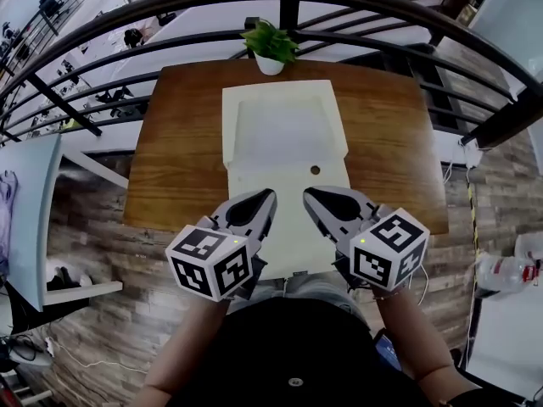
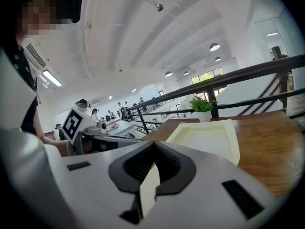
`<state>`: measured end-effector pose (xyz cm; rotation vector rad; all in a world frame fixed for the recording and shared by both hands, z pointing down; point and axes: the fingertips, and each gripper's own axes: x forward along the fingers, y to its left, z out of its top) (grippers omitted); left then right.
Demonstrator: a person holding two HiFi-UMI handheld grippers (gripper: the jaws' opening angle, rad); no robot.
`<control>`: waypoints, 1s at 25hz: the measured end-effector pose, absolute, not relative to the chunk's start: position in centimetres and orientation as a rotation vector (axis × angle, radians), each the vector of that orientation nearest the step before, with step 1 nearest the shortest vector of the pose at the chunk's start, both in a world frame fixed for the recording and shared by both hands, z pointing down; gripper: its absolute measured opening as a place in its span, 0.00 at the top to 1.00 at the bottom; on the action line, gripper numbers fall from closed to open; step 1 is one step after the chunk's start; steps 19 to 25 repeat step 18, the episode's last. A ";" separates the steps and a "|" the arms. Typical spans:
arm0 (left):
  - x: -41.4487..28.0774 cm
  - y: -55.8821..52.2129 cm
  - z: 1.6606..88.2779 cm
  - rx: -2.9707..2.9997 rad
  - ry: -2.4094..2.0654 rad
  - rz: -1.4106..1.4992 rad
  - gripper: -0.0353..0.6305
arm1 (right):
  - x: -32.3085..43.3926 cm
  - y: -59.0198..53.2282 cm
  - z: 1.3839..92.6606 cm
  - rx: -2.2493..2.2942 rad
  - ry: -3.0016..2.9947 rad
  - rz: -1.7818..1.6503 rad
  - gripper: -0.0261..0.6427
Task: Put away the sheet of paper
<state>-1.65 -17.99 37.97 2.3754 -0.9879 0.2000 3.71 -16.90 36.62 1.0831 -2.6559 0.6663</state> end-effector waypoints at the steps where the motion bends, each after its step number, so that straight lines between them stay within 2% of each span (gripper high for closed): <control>1: -1.7 -17.9 38.0 2.365 -0.977 0.190 0.92 | 3.6 -16.7 36.8 1.066 -2.648 0.660 0.92; 25: -1.6 -16.7 39.4 2.336 -0.908 0.248 0.92 | 4.1 -15.2 37.7 0.939 -2.569 0.608 0.92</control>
